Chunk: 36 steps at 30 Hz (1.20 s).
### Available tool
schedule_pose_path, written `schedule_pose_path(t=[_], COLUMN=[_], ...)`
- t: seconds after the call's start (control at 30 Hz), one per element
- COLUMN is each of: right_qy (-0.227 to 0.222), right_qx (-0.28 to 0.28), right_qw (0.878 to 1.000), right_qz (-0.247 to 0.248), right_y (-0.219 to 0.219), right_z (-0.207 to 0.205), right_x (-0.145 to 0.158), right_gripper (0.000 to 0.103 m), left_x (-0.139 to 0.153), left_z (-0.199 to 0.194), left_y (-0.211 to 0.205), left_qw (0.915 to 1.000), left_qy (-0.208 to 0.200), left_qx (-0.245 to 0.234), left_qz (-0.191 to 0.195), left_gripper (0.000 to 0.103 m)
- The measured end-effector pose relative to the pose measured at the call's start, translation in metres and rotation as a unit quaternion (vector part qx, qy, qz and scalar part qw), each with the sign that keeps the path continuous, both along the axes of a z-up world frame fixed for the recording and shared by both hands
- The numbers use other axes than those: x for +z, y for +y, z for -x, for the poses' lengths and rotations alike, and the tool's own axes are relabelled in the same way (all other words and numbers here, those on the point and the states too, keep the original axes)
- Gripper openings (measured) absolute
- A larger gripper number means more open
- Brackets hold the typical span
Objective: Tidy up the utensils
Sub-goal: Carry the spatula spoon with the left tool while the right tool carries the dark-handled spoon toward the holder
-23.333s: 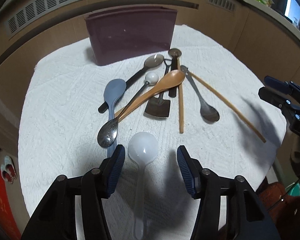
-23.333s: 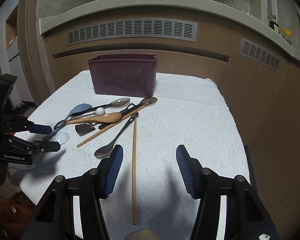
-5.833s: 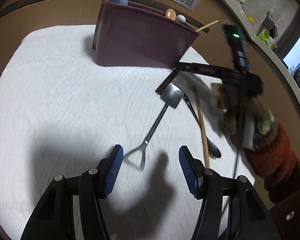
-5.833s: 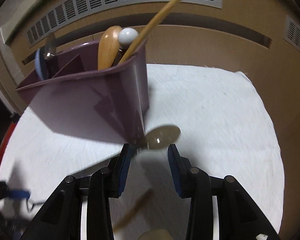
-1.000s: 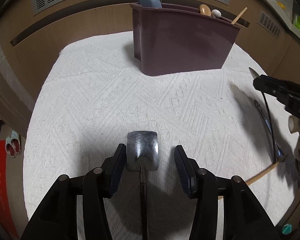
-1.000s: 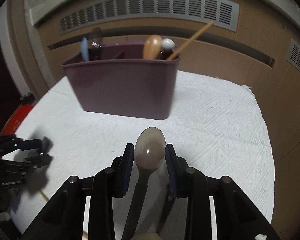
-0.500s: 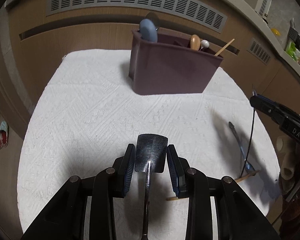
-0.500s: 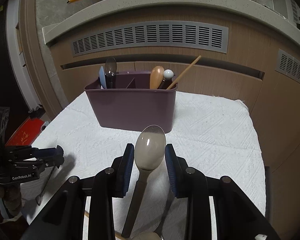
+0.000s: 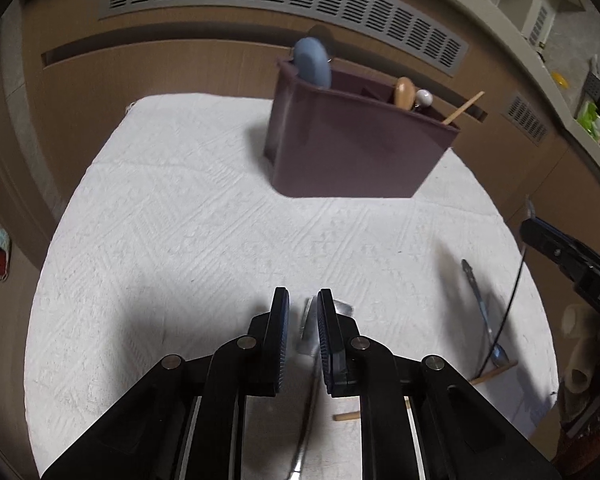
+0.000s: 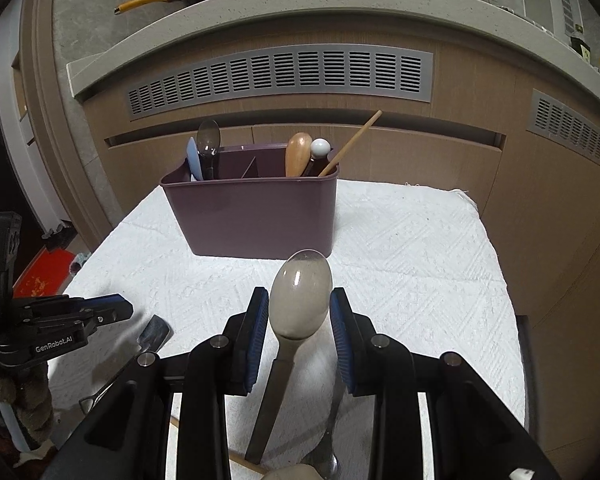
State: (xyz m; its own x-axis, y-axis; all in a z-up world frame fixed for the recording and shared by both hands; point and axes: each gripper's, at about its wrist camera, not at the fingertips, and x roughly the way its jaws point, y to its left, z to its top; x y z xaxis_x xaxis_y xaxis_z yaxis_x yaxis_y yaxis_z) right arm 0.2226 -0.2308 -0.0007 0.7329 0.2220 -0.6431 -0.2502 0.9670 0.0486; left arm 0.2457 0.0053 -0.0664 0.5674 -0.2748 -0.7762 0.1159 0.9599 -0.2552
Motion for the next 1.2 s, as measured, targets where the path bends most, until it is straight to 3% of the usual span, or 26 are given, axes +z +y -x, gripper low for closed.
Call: schedule_pose_path(t=[0.13,0.27,0.37,0.53,0.7,0.77,1.03,1.2], right_qy=[0.006,0.007,0.005,0.005,0.013,0.016,0.015,0.012], right_qx=[-0.006,-0.007,-0.008,-0.013,-0.016,-0.017,-0.011,-0.008], right_qw=[1.000,1.000,1.000,1.000,1.000,1.000,1.000,1.000], right_qz=[0.003,0.002,0.004,-0.001,-0.003,-0.002,-0.003,0.002], right_y=[0.000,-0.001,-0.002,-0.006,-0.011,-0.012,-0.008,-0.006], right_z=[-0.004,-0.003,-0.002,-0.001,-0.001,-0.003,-0.004,-0.001], right_x=[-0.003,-0.003,-0.003,-0.005,-0.011,-0.014,-0.016,-0.016], right_gripper=[0.029,0.029,0.029,0.029,0.029,0.029,0.029,0.029], left_x=[-0.016,-0.023,-0.023,-0.021,-0.010,-0.009,-0.020,-0.026], left_z=[-0.004,-0.002,0.001,0.003,0.012,0.013,0.006,0.004], left_y=[-0.001,-0.021,-0.036,-0.046,-0.040,-0.036,-0.043,-0.059], left_qw=[0.9992,0.9978,0.9957,0.9944,0.9931,0.9933,0.9912,0.9868], left_qy=[0.037,0.036,0.021,0.023,-0.004,0.000,0.019,0.018], left_qx=[-0.013,-0.046,-0.062,-0.093,-0.090,-0.088,-0.096,-0.106], left_qz=[0.010,-0.031,-0.066,-0.045,-0.074,-0.074,-0.088,-0.121], left_gripper=[0.029,0.045,0.046,0.047,0.052,0.057,0.057,0.056])
